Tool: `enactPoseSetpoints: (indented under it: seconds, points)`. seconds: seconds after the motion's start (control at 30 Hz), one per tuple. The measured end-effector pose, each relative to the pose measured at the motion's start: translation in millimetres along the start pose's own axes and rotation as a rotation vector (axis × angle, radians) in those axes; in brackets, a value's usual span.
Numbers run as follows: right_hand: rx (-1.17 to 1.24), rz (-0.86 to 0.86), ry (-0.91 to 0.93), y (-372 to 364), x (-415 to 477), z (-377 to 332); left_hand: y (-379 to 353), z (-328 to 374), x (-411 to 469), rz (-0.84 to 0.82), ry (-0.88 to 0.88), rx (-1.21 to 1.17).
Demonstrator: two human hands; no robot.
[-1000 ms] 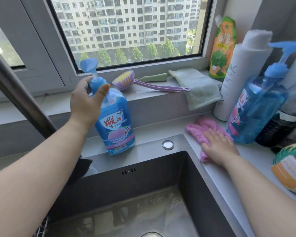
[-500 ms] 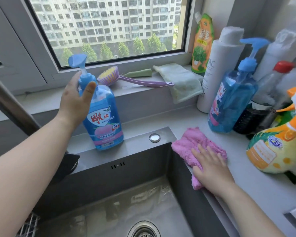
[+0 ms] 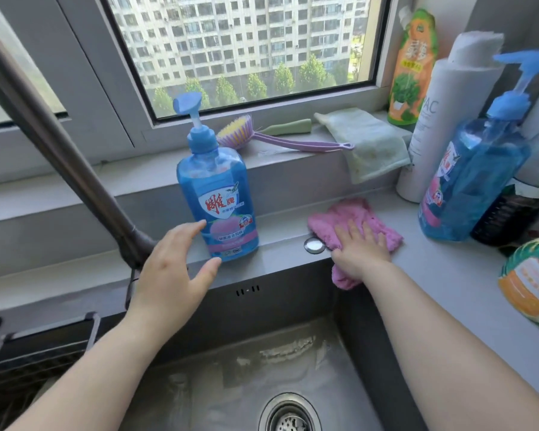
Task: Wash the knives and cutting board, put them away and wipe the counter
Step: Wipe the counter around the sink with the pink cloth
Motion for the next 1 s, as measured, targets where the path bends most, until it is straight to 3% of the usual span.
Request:
enactPoseSetpoints:
  seconds: [0.2,0.37,0.7,0.8,0.9,1.0]
  points:
    - [0.014,0.049,-0.043,-12.1,-36.3,47.0,3.5,-14.5,-8.9,0.040,0.035,-0.028]
    - [0.054,0.052,-0.088,-12.2,-47.1,38.5,3.2,-17.9,-13.2,0.002,-0.069,0.050]
    - [-0.010,-0.001,-0.109,-39.7,-156.7,119.9,10.3,-1.7,-29.2,-0.069,0.062,0.160]
    - [0.030,0.058,-0.153,-36.5,-151.8,111.9,13.4,15.1,-66.4,-0.054,0.071,0.096]
    - [0.068,0.073,-0.176,-41.3,-165.2,110.4,8.8,35.7,-114.1,-0.088,-0.033,0.028]
    - [0.041,0.045,-0.146,-56.3,-209.3,127.4,8.5,54.2,-156.5,-0.142,-0.056,-0.303]
Point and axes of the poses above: each hand's wrist, its own x-axis towards the middle knuckle, its own y-axis out of the back of the hand, z = x × y, the point moved 2 cm from there along x, towards the middle knuckle, and after that the axes turned 12 degrees about -y, right-handed, at the moved point
